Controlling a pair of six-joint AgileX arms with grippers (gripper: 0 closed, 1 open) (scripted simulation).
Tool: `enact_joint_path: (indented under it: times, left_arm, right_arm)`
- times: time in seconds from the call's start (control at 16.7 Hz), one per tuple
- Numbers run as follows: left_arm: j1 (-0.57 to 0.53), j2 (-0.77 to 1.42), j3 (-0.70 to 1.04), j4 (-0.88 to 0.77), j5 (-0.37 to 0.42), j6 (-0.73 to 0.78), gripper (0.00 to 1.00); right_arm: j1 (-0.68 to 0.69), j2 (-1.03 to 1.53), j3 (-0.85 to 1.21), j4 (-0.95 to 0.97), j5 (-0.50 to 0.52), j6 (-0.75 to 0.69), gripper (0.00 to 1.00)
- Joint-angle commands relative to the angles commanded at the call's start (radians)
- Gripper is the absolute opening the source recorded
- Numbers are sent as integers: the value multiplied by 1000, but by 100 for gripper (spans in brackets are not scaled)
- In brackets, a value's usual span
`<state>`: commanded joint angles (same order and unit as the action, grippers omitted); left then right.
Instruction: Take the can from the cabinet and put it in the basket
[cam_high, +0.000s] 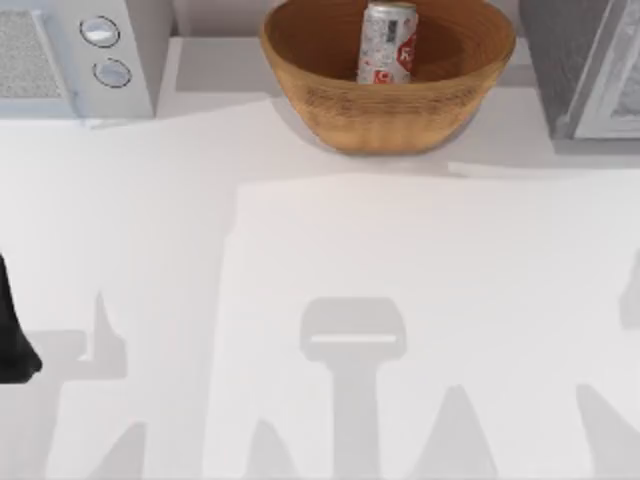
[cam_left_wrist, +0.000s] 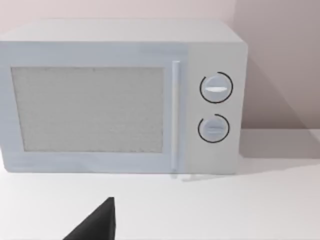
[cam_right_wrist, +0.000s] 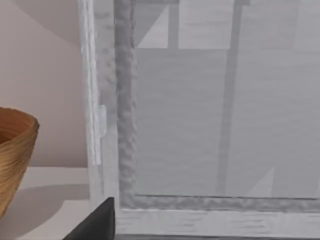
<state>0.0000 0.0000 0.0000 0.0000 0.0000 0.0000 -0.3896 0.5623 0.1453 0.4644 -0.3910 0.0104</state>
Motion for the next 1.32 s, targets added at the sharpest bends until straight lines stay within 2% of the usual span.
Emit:
enact_joint_path:
  times: [0.36,0.66,0.84,1.32]
  left_arm:
    - [0,0,0,0,0,0,100]
    - [0,0,0,0,0,0,100]
    - [0,0,0,0,0,0,100]
    - [0,0,0,0,0,0,100]
  right_arm:
    - [-357,558,122,415,-347,10,100]
    - [-571,896,198,671,-556,17,100]
    - [-630,982,220,739,-615,18,100]
    - [-633,984,251,708,-621,18,100]
